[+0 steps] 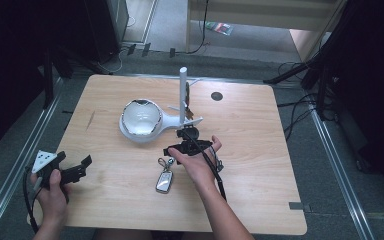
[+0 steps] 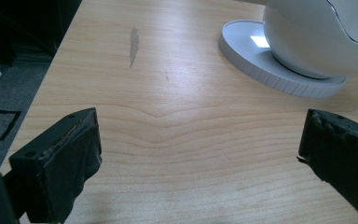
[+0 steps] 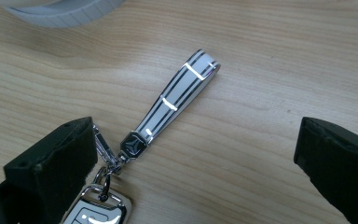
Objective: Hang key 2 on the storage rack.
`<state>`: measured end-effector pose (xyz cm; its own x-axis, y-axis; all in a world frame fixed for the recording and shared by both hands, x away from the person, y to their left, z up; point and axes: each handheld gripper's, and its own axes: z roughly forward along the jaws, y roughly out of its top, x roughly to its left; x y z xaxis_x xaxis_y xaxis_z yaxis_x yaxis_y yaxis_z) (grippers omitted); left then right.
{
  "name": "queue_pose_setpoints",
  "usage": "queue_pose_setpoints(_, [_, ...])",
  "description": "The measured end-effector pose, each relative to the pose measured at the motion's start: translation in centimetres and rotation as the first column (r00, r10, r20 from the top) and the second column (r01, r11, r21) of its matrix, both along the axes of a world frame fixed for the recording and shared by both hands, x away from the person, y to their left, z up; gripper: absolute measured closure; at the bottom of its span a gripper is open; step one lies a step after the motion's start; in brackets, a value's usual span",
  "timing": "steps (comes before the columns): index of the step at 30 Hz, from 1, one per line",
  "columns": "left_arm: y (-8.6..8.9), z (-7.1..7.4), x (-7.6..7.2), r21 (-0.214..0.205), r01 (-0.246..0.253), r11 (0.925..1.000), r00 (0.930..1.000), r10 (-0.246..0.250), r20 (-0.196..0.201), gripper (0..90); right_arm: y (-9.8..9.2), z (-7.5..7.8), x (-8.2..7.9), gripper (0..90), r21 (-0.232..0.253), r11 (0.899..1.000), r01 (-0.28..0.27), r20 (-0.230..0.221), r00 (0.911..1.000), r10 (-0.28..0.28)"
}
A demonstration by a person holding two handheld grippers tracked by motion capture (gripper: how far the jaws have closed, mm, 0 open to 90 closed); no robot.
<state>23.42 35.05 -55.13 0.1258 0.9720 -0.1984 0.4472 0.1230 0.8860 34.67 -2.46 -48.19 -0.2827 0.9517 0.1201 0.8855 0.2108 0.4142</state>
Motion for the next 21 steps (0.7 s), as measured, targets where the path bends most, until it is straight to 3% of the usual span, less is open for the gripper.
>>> queue_pose_setpoints(5, [0.0, 0.0, 0.1, 0.007, -0.002, 1.0000, 1.0000, 0.002, -0.006, 0.0, 0.4, -0.5, 0.1, 0.0, 0.008, 1.000, 0.001, -0.026, 0.9997, 0.000])
queue_pose_setpoints(13, [0.0, 0.0, 0.1, 0.002, -0.001, 1.0000, 1.0000, 0.001, -0.005, 0.0, 0.8, -1.5, 0.6, 1.7, 0.024, 0.999, 0.046, -0.072, 0.9965, -0.044])
queue_pose_setpoints(16, [0.0, 0.0, 0.1, -0.001, -0.002, 1.0000, 1.0000, 0.002, -0.005, 0.0, 1.2, -1.8, 0.9, 8.6, -0.016, 0.997, 0.070, -0.077, 0.9945, -0.071])
queue_pose_setpoints(21, [0.0, 0.0, 0.2, -0.003, 0.000, 1.0000, 1.0000, 0.000, -0.005, 0.0, 1.7, -2.5, 1.1, 14.1, -0.011, 0.995, 0.099, -0.104, 0.9896, -0.100])
